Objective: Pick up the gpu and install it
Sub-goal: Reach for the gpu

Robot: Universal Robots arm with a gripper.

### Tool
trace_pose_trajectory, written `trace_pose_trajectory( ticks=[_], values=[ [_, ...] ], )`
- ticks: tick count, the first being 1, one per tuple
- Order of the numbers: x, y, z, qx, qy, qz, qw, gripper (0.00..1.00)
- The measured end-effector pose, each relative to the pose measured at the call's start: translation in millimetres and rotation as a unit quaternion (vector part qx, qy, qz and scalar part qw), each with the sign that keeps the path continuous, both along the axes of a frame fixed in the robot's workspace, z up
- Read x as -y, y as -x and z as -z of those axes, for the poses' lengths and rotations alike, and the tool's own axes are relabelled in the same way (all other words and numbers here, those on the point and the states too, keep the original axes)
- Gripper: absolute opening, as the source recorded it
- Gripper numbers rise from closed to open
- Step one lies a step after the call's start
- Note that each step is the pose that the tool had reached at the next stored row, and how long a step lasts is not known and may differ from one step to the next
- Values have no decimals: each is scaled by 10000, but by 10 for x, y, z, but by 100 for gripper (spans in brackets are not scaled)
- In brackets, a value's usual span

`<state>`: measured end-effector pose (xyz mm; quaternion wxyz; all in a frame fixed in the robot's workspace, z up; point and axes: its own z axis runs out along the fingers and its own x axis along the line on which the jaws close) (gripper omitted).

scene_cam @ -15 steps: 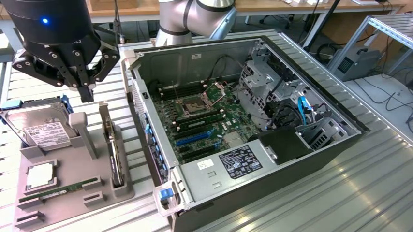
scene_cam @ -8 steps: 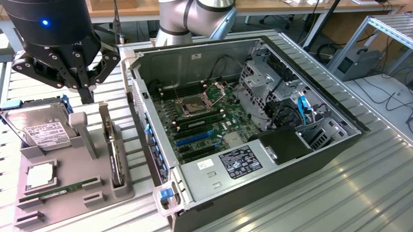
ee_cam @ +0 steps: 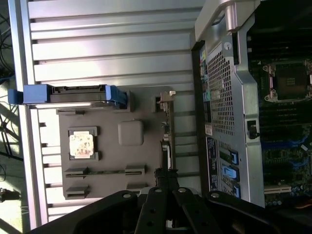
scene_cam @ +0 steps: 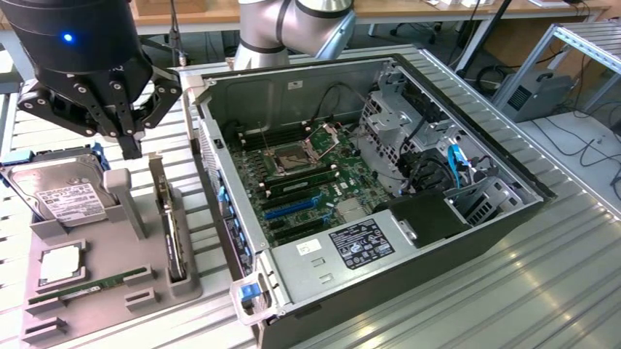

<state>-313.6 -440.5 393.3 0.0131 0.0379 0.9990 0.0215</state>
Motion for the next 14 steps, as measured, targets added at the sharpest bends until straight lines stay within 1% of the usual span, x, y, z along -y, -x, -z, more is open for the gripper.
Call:
trace_pose_trajectory(
  ticks=[4, 6, 9, 14],
  values=[
    [80, 0, 0, 0, 1, 0, 10000, 11],
    [130, 0, 0, 0, 1, 0, 10000, 11],
    [152, 0, 0, 0, 1, 0, 10000, 11],
    [164, 0, 0, 0, 1, 0, 10000, 11]
  ],
)
